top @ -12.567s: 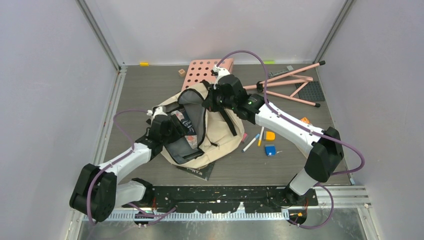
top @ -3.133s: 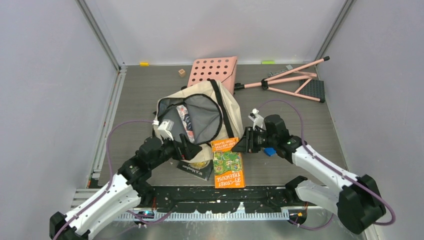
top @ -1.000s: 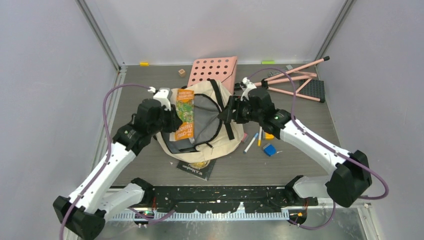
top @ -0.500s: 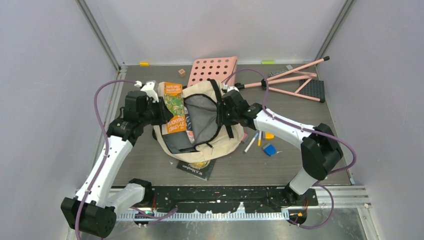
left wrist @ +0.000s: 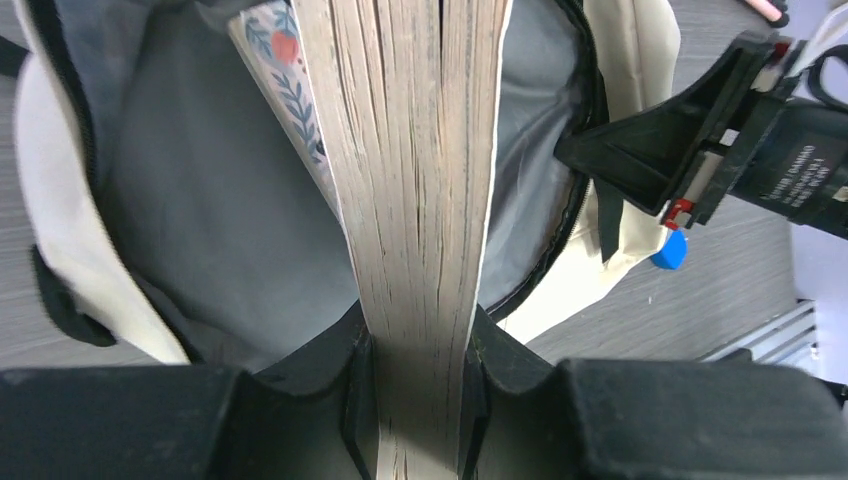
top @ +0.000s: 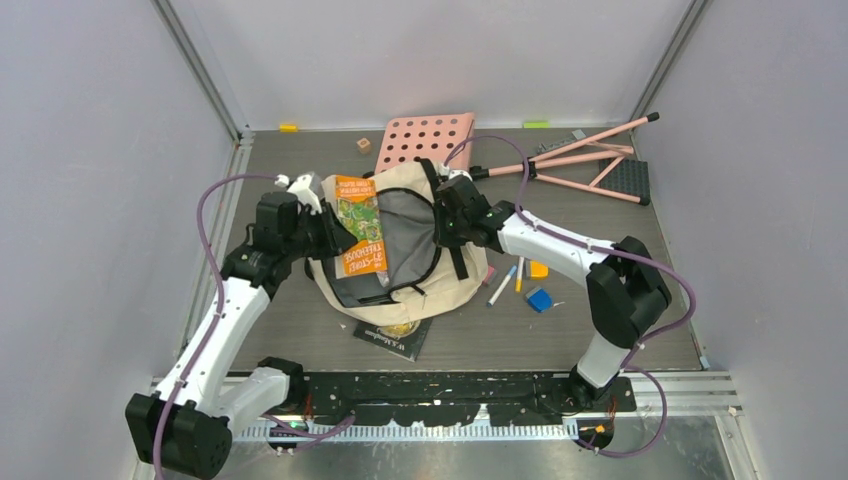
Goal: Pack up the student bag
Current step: Place the book in the student bag.
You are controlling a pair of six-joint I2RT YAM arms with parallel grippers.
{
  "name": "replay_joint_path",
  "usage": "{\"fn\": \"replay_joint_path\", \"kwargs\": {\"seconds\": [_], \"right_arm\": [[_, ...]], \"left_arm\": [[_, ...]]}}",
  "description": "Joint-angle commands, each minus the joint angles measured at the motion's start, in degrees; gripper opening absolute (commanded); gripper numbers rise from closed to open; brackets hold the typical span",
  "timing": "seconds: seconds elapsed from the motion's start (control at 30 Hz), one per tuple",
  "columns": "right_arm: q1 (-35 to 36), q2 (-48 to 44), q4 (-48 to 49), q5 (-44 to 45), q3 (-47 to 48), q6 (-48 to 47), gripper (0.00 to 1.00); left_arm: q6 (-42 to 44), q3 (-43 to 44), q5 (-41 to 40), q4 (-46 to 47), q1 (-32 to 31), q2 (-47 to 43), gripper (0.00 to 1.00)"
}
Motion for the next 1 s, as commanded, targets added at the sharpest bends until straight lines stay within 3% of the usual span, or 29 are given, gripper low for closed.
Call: {"fn": "replay_joint_path", "kwargs": {"seconds": [0.0,0.3,0.5,0.97], "right_arm": [[0.34,-7.29,2.32,0.29,0.87,0.87,0.01],[0.34,-14.17,-0.9,1.0,0.63,0.28,0.01],[0.66,-16.61,-1.44,0.01,1.58,1.01,0.01],[2.49,-16.41,-1.13,0.84,3.36,1.56,0.0]], "left_arm": [[-7.04,-4.8,3.02,11.24,0.2,-3.18,0.0],[-12.71,-12.72,1.58,19.15,0.2,-2.21,0.0],[-12.83,-13.01,-1.35,19.89,0.2,0.94,0.0],[-21.53,-16.98,-1.71,29.34,0.19,7.51,0.0]]}}
